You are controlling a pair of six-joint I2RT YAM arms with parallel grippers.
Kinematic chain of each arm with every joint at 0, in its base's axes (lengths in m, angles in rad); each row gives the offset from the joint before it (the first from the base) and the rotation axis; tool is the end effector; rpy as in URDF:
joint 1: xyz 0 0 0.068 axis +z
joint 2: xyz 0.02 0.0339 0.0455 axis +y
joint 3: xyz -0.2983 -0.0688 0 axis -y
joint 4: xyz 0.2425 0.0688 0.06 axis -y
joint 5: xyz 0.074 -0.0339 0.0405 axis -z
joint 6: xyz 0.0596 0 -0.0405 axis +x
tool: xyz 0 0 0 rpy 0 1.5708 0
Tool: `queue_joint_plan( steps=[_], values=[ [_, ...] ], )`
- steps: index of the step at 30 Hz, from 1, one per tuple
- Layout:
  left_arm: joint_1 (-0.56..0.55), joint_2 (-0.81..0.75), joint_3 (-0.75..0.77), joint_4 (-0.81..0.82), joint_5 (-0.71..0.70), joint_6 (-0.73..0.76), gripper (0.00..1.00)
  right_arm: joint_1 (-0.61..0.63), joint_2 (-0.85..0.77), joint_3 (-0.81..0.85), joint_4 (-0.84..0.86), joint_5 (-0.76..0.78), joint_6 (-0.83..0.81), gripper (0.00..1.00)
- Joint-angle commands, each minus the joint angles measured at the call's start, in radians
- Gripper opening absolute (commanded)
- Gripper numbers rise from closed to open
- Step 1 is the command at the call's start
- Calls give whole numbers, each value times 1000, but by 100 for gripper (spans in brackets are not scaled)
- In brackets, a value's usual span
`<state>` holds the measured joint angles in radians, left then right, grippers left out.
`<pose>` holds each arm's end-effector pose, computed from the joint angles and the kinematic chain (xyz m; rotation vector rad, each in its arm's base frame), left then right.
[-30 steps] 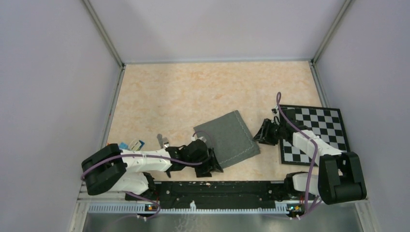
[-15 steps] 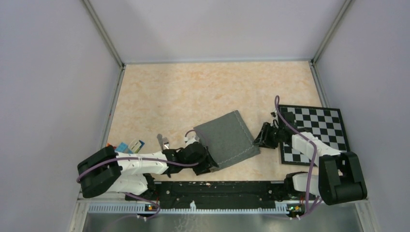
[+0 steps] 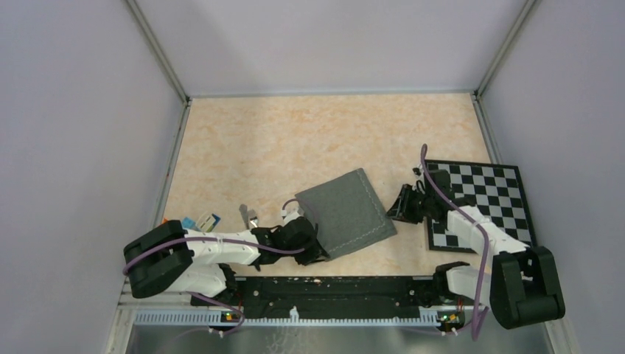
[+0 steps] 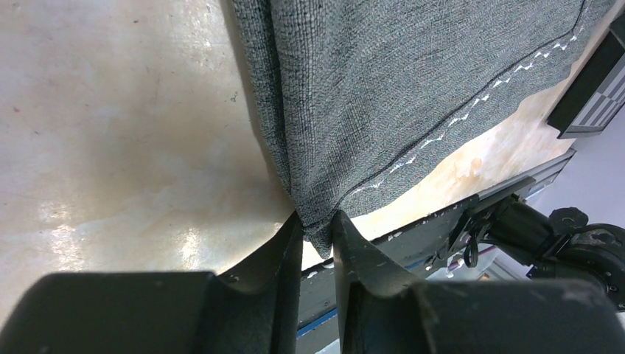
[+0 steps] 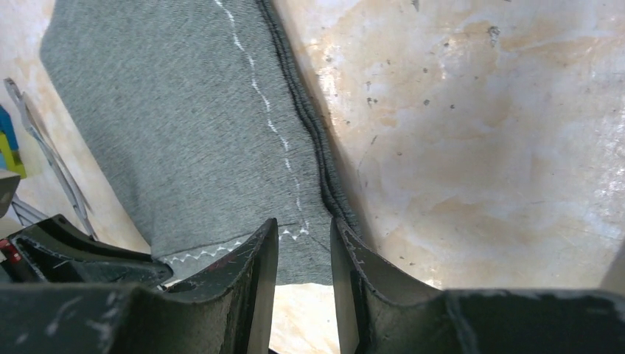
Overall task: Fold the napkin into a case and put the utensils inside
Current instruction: Pick up the top corner of the square-folded napkin from the center of the board.
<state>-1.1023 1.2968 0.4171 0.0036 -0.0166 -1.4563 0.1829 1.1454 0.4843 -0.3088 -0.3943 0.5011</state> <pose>0.1028 -0.2008 0.1494 -0.4961 2.7261 -0.9542 0.1906 0.0585 0.1773 0.2534 2.5962 0.7604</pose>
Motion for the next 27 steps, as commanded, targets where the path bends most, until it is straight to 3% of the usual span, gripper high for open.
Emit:
queue_joint_plan(
  steps=[1,8,27],
  values=[
    [-4,14,-15,-33,-27,11,26,27,-51,4,-14,-9,21,32],
    [-4,-10,-22,-45,-31,13,26,55,-41,-7,-65,77,79,36],
    [-4,0,-17,-36,-18,25,26,76,-66,-21,-32,50,76,46]
  ],
)
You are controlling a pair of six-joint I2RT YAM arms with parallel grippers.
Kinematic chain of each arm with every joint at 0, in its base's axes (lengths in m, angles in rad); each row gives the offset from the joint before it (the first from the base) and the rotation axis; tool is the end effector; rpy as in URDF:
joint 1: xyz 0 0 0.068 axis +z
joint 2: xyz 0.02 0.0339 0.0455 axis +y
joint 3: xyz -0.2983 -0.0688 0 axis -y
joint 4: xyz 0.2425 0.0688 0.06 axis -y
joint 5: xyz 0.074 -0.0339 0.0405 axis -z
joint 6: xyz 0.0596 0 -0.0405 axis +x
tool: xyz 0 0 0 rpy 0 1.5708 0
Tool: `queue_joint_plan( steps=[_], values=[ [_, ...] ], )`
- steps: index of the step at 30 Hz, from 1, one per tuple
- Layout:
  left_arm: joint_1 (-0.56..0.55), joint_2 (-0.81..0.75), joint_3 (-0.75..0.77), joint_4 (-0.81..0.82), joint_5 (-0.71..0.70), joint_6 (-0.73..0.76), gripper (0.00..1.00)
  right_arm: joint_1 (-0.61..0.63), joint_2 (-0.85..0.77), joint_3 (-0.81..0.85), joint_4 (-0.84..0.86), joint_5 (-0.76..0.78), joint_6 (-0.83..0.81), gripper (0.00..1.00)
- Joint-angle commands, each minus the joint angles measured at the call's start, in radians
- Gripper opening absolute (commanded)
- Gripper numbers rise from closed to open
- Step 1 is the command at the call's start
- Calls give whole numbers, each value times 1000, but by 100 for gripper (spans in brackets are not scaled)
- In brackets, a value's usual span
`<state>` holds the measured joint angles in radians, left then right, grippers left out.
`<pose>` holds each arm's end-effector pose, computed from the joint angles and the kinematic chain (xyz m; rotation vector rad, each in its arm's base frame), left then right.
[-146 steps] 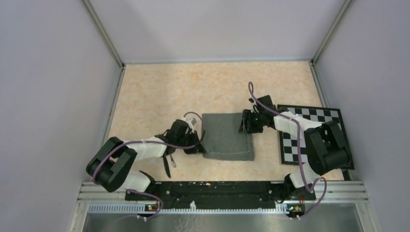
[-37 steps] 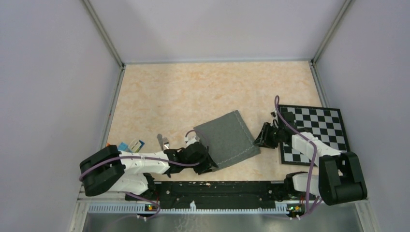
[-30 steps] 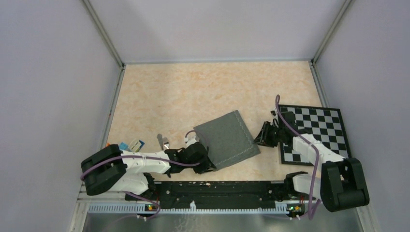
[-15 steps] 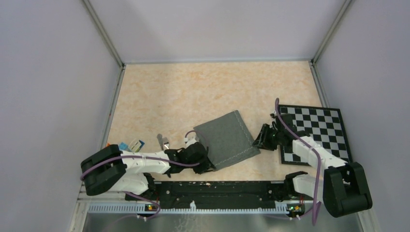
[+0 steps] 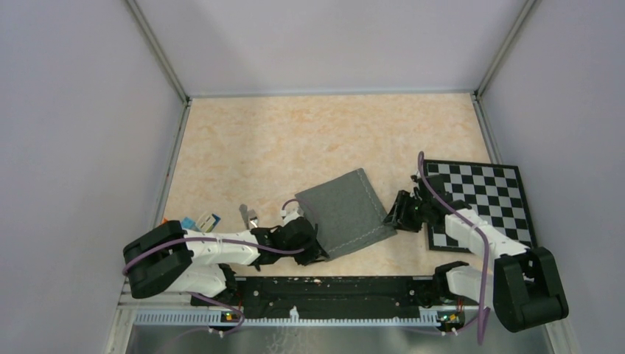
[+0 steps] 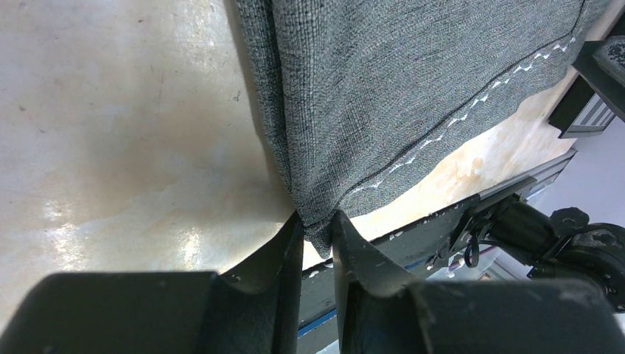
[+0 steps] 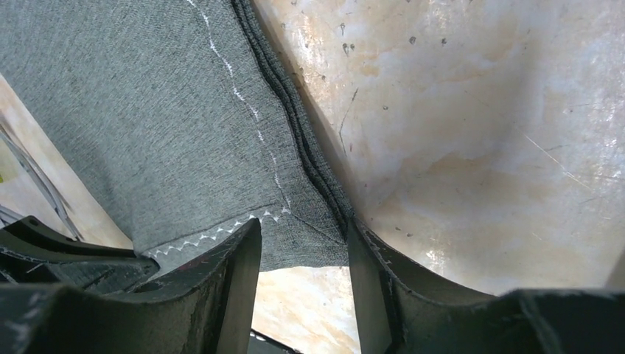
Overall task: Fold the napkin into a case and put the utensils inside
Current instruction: Pick up the top corner of the square-folded napkin from the center of the board.
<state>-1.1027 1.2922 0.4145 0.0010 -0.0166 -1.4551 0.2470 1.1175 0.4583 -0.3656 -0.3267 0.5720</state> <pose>0.1022 -0.1999 0.1494 -0.4939 2.7268 -0.9533 0.1752 0.0639 0.1691 0.3118 2.6671 0.7046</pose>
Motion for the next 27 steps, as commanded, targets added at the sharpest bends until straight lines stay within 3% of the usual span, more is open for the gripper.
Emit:
queue_joint_plan(
  steps=[1,17,23,27],
  values=[
    [-3,1,-15,-35,-19,23,26,12,-55,4,30,-22,10,46],
    [-4,-5,-16,-42,-23,25,26,15,-56,-4,75,-100,20,38],
    [-5,-5,-18,-45,-23,25,25,14,-65,-18,93,-104,37,19],
    [-5,-6,-27,-42,-20,24,26,15,-59,-13,111,-107,34,1]
  ],
)
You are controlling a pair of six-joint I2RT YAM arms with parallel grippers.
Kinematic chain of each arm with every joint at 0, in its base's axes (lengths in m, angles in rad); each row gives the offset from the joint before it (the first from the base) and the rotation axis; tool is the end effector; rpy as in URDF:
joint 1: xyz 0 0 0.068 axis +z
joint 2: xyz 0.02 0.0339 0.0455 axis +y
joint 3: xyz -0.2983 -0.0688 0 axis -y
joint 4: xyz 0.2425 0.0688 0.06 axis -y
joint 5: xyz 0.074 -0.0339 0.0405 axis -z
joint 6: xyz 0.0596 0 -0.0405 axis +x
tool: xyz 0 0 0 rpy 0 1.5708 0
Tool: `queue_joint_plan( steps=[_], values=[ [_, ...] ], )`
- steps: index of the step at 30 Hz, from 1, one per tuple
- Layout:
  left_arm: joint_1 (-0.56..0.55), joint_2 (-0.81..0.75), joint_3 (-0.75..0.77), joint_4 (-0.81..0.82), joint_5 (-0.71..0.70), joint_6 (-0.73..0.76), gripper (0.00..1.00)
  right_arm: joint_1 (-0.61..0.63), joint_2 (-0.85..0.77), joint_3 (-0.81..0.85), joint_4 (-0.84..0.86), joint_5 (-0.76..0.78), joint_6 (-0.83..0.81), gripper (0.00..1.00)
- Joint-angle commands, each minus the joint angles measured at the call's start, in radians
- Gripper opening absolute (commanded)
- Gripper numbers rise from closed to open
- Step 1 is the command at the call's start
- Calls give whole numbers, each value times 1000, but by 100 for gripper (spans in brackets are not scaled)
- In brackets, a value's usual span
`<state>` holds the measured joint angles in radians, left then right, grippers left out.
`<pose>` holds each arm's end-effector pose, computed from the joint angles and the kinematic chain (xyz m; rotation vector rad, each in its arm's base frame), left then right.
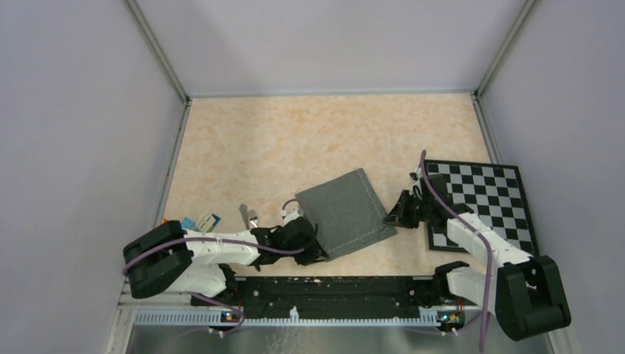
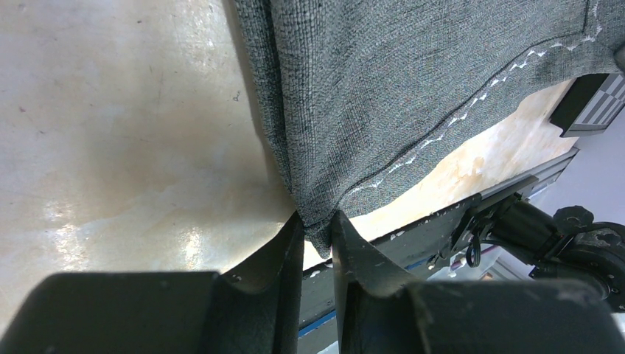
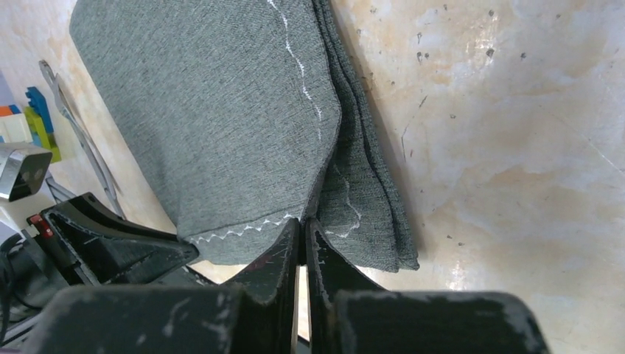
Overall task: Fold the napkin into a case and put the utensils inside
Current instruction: Pick up the top corner of the square-folded napkin from the center of the board, then fold the top corner of the square-folded napkin at the center of the board.
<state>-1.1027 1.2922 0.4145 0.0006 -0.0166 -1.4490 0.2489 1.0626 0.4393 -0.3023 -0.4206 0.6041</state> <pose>0.1022 -0.1999 0.1494 -0.4854 2.7270 -0.9513 0.1723 0.0689 0.1787 0.2759 2.5841 0.8622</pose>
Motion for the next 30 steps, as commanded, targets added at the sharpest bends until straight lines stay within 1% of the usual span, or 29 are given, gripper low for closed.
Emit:
queue_joint_plan(
  steps=[1,4,5,8,9,12,14,16,21,24,27,30],
  values=[
    [-6,-6,-29,-37,-17,20,26,16,0,11,55,-15,-2,0],
    [-12,-28,-44,-10,-9,39,30,32,38,37,89,-40,-14,0],
    [-16,-45,-56,15,-9,42,33,41,53,50,103,-47,-16,0],
    [-17,-104,-93,43,-17,39,48,87,112,82,138,-57,-22,0],
    [-17,-121,-101,35,-22,34,51,105,134,93,146,-59,-25,0],
    [-17,-166,-115,5,-39,19,53,164,199,126,180,-66,-20,0],
    [-17,-187,-125,-22,-50,16,53,204,233,146,201,-62,-10,0],
    [-17,-195,-135,-11,-53,17,52,242,267,172,220,-60,0,0],
    [-18,-140,-124,-8,-48,31,41,328,354,258,269,-56,40,0],
    [-17,-117,-128,31,-40,31,37,369,412,321,294,-63,63,0],
    [-19,-109,-136,32,-34,26,32,391,486,375,367,-82,101,0],
    [-19,-110,-150,30,-33,15,31,400,579,425,452,-107,153,0]
  ],
)
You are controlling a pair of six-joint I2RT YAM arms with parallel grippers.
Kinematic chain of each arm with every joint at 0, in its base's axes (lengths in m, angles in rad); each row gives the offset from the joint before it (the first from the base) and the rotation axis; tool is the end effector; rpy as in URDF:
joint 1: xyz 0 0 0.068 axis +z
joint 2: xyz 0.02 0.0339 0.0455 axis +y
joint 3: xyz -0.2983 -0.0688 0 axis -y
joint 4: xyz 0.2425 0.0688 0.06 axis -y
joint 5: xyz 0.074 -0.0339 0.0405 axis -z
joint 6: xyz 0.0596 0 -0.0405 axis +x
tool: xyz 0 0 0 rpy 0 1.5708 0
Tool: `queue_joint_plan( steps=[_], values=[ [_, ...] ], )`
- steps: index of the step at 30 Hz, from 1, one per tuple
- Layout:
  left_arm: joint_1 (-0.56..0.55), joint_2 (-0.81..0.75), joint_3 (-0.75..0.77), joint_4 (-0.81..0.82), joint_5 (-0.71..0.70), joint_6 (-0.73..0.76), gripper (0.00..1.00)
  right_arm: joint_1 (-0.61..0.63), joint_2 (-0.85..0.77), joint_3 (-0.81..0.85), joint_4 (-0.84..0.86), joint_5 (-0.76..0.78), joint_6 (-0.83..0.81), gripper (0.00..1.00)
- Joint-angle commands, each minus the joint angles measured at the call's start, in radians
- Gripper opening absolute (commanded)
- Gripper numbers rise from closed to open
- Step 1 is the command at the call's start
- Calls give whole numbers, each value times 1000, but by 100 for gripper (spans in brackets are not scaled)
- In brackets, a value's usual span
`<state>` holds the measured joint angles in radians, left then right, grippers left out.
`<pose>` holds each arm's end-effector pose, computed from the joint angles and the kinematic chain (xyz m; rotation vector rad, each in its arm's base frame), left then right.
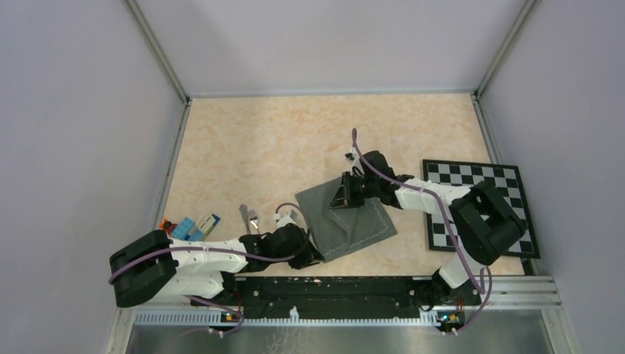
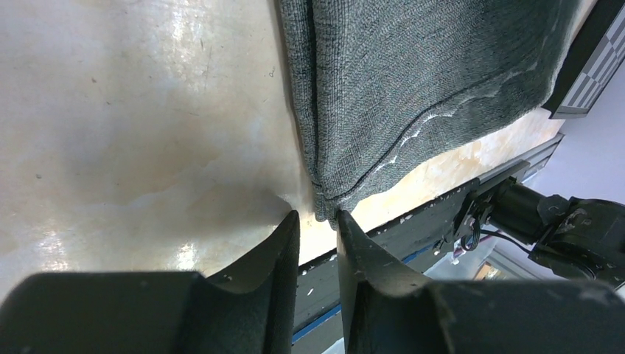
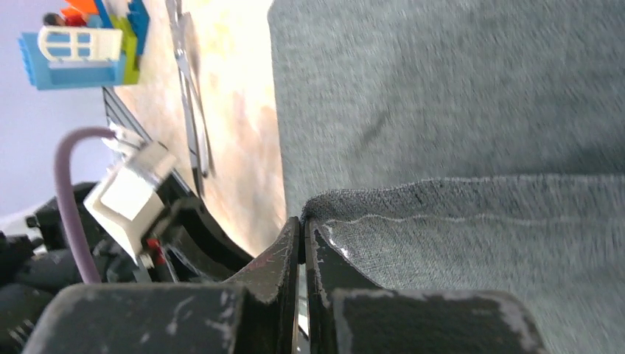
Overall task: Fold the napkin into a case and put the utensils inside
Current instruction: Fold the top corner of the square-folded napkin at the center of the board.
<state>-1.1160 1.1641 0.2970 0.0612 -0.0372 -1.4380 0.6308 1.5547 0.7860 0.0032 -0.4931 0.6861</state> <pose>0.0886 -0.1761 0.1450 -0.4533 2.6653 -1.0263 0.2437 0.2130 0.1987 -0.2023 2.5512 1.1697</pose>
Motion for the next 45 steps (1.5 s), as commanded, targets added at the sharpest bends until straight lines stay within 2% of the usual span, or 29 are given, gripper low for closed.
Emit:
queue_joint_plan(
  steps=[1,8,20,45],
  values=[
    [-5,17,-38,-31,-11,-1,30,22,117,96,169,-36,86,0],
    [-7,9,-62,-49,-7,-27,27,53,300,204,281,-58,158,0],
    [-14,18,-81,-54,-3,-45,24,64,408,268,343,-59,187,0],
    [-27,29,-77,-57,-9,-46,22,66,478,348,307,-42,175,0]
  ],
)
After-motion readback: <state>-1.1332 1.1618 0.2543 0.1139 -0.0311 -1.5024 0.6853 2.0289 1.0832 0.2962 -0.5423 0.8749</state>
